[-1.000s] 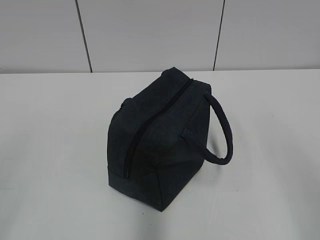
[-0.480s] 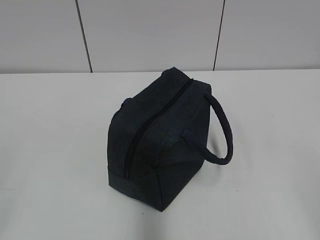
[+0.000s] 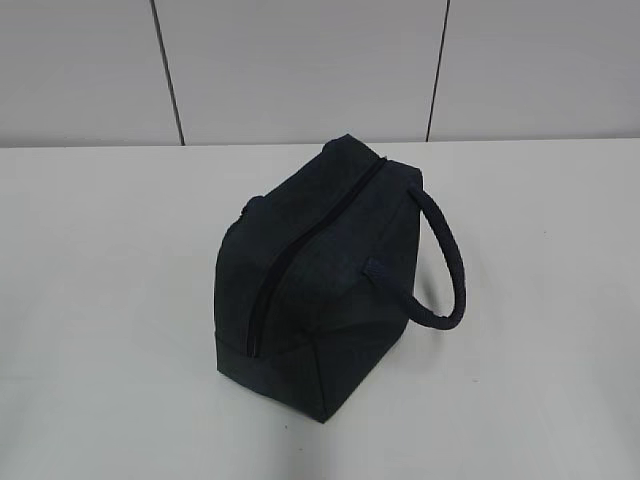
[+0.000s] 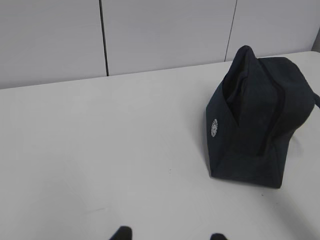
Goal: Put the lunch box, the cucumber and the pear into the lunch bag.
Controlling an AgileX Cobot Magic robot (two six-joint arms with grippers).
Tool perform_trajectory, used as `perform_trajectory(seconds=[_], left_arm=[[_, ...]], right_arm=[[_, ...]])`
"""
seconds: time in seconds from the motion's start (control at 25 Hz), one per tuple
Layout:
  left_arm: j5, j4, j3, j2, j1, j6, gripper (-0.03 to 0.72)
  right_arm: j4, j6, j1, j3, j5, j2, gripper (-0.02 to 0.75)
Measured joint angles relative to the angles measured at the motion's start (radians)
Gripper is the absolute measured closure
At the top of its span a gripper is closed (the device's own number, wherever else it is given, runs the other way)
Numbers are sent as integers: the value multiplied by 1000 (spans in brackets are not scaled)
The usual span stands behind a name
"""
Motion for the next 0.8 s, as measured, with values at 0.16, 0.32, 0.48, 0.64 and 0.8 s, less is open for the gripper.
perform_trajectory(seconds=[0.16, 0.32, 0.48, 0.64, 0.8], left_arm=[[0, 0, 0, 0, 0, 0, 390], [0, 0, 0, 0, 2, -1, 395], [0, 0, 0, -2, 73, -1, 407], [0, -1, 0, -2, 164, -1, 412], [0, -1, 0, -2, 202, -1, 418]], right_arm=[[-1, 1, 0, 0, 0, 0, 280], [-1, 1, 0, 0, 0, 0, 280], [-1, 1, -29, 0, 0, 0, 280], [-1, 2, -105, 0, 0, 0, 280], [-1, 4, -116, 0, 0, 0, 280]])
